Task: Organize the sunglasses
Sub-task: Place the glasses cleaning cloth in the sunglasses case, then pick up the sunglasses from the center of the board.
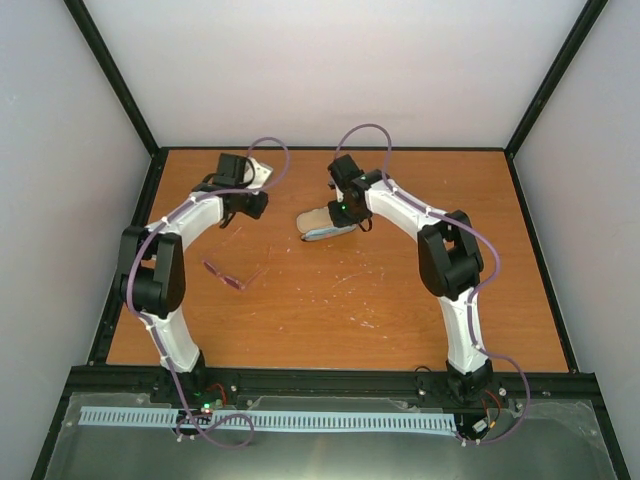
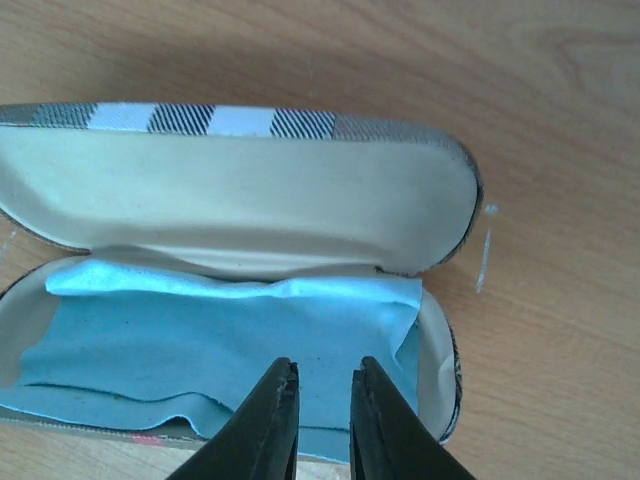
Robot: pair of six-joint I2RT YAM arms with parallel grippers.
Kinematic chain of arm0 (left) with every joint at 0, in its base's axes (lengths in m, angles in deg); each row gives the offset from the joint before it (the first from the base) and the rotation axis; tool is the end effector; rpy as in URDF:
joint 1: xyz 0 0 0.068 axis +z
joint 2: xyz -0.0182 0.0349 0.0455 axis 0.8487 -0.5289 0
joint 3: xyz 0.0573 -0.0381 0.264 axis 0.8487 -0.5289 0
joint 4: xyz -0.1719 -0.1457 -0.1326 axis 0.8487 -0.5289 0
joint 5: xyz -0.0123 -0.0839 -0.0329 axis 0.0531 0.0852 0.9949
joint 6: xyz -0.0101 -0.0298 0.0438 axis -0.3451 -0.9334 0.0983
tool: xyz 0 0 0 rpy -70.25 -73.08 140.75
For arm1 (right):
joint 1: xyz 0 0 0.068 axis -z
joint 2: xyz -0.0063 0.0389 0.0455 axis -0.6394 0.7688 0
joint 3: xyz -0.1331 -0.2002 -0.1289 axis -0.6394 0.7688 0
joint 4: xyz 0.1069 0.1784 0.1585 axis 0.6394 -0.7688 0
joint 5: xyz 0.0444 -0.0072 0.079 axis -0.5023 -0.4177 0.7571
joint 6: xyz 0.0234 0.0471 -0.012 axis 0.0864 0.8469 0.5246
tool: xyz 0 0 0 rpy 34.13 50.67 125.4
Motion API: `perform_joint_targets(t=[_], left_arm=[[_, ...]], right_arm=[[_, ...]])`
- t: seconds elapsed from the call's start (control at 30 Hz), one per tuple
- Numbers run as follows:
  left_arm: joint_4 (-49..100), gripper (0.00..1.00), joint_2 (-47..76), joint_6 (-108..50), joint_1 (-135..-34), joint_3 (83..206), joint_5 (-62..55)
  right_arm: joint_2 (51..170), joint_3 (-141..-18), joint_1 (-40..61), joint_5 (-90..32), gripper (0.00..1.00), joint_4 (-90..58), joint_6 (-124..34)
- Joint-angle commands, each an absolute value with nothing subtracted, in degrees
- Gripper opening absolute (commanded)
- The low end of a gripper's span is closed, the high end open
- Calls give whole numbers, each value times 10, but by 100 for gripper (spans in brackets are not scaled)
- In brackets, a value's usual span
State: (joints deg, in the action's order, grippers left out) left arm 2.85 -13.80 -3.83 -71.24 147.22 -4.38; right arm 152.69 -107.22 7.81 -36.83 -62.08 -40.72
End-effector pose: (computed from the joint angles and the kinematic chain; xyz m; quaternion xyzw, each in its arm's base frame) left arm 0.3844 -0.0946 0.2225 0.2356 0.9065 -0.0585 0.3456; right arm 0.3899 0.2430 0.2043 -0.1760 0.9635 0.0720 0.1881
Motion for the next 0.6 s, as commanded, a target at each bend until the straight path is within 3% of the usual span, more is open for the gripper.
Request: perform_joint_targets(t=[0.0, 0.2, 0.43, 0.57], left_arm=[[-25, 37, -160, -15, -657, 1506, -17], [-74, 52, -137, 60, -601, 1490, 16], [-94, 68, -28, 359, -579, 1377, 59], [-179, 73, -9, 504, -555, 1406, 134]], right_arm=[[1511, -1055, 73, -375, 20, -609, -379], [1441, -1045, 72, -334, 40, -589, -369], [1394, -1006, 48, -309, 48, -603, -377], [1378, -975, 49, -282, 53, -619, -366]])
